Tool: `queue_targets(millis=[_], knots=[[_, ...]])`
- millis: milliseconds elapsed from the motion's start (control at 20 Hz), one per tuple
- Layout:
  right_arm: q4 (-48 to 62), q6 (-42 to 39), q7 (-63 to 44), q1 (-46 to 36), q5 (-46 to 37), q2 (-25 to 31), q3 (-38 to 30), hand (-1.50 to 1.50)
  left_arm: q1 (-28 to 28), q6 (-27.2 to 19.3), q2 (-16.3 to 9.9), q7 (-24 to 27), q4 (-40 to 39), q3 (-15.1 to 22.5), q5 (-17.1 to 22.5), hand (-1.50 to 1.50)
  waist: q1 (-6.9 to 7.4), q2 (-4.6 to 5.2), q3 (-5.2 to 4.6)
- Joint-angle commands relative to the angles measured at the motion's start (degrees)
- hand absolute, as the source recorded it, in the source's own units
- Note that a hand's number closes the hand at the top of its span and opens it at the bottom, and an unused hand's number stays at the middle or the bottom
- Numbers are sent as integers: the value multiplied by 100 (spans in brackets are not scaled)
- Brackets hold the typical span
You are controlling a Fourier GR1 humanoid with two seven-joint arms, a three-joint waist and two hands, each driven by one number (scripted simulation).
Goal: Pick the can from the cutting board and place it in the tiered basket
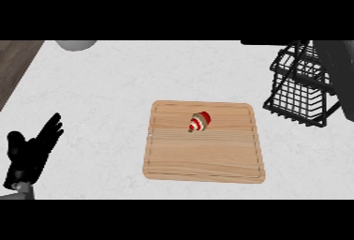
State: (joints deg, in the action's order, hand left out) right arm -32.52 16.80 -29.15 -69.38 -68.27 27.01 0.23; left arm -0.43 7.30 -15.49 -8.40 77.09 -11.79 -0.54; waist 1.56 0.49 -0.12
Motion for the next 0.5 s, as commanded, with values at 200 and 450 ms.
queue_targets(millis=[200,450], knots=[[859,-468,763,-586,-492,382,274,150,107,108,-71,170,-93,-75,0,0,26,5,10],[1274,-869,1229,-793,-623,689,305,150,-59,218,-214,14,-36,-209,137,0,30,12,11]])
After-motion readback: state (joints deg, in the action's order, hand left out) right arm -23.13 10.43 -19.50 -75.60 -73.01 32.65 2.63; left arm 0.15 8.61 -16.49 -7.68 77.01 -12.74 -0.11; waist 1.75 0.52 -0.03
